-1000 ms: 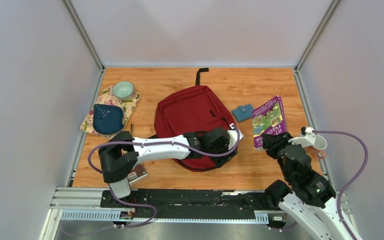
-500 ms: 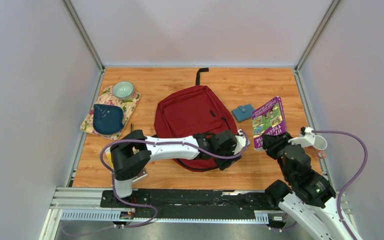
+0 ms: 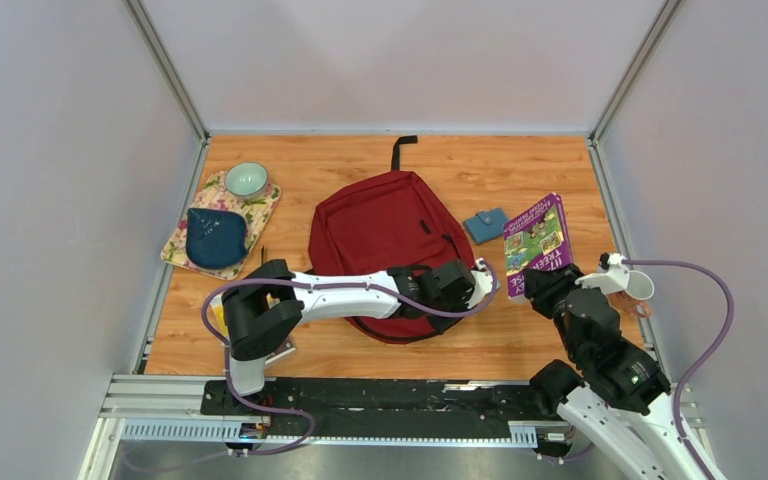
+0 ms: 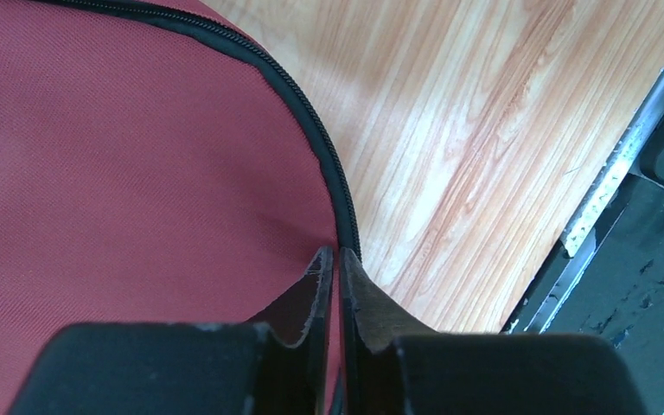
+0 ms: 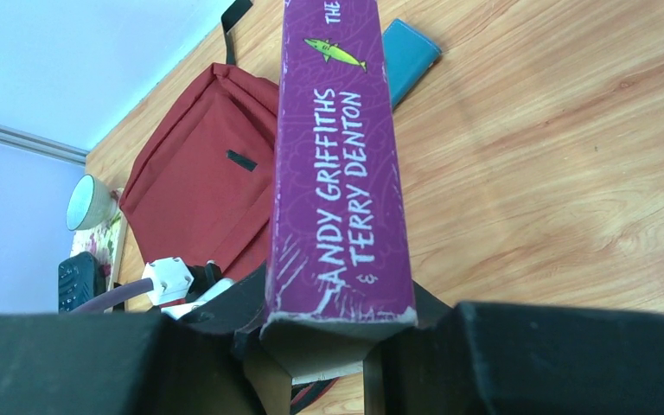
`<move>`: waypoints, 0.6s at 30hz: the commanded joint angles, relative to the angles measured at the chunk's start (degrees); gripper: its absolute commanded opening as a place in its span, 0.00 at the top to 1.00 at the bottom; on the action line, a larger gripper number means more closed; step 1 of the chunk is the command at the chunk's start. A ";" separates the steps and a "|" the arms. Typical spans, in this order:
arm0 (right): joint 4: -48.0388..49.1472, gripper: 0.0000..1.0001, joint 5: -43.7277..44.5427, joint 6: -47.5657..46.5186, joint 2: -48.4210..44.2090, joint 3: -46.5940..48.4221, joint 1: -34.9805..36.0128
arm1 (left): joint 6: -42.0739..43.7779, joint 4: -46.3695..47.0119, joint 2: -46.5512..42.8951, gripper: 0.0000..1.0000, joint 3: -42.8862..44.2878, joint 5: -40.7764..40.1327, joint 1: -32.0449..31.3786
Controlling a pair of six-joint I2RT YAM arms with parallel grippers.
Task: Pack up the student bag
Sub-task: Place the book in the student bag.
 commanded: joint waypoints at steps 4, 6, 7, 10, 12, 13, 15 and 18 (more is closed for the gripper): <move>5.60 1.00 1.81 -0.41 -0.15 1.85 0.00 | 0.06 0.52 -0.48 0.61 1.20 -0.27 -0.40; 5.51 1.00 1.72 -0.50 0.02 1.76 -0.09 | -0.29 1.83 -0.91 0.53 0.41 0.78 -0.31; 5.43 1.00 1.72 -0.41 -0.06 1.76 -0.09 | -0.38 2.27 -1.26 0.49 0.06 0.96 -0.31; 5.43 1.00 1.72 -0.32 0.20 1.67 0.00 | -0.47 3.07 -1.44 0.46 -0.65 1.66 -0.40; 5.43 1.00 1.63 -0.41 0.20 1.67 -0.09 | -0.56 3.07 -1.09 0.45 -0.74 1.58 -0.32; 5.51 1.00 1.63 -0.32 0.20 1.67 0.00 | -0.56 2.90 -0.83 0.45 -0.65 1.23 -0.31; 5.43 1.00 1.81 -0.32 0.20 1.67 0.00 | -0.64 2.72 -0.13 0.45 -0.47 0.53 -0.31; 5.43 1.00 1.81 -0.32 0.38 1.67 -0.09 | -0.99 2.19 0.84 0.45 -0.30 -2.19 -0.32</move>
